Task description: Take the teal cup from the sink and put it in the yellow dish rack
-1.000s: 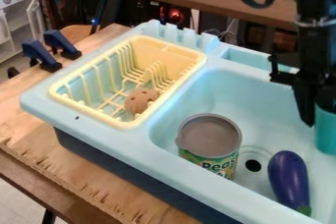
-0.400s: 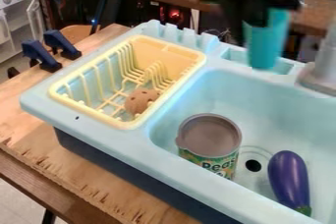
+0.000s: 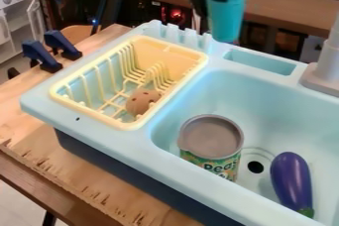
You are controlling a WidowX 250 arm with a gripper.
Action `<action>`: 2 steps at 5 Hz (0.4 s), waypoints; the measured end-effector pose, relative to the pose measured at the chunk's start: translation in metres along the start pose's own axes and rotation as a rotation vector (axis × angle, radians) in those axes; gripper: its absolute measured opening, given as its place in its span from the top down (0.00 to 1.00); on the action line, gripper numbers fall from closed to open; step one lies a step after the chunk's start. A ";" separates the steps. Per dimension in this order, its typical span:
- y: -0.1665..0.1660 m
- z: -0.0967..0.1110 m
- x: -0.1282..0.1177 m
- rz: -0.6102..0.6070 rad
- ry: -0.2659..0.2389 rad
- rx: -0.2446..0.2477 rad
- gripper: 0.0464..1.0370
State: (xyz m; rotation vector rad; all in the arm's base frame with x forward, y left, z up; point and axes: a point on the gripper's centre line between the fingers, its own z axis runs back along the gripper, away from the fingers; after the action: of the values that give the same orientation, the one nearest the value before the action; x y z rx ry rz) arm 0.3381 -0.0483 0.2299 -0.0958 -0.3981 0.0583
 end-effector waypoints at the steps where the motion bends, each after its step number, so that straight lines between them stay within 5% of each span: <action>1: 0.026 0.000 0.003 0.096 -0.003 0.014 0.90; 2: 0.041 -0.013 -0.006 0.201 0.019 0.062 0.90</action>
State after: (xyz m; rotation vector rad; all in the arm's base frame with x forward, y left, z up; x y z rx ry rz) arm 0.3361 -0.0089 0.2117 -0.0745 -0.3668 0.2676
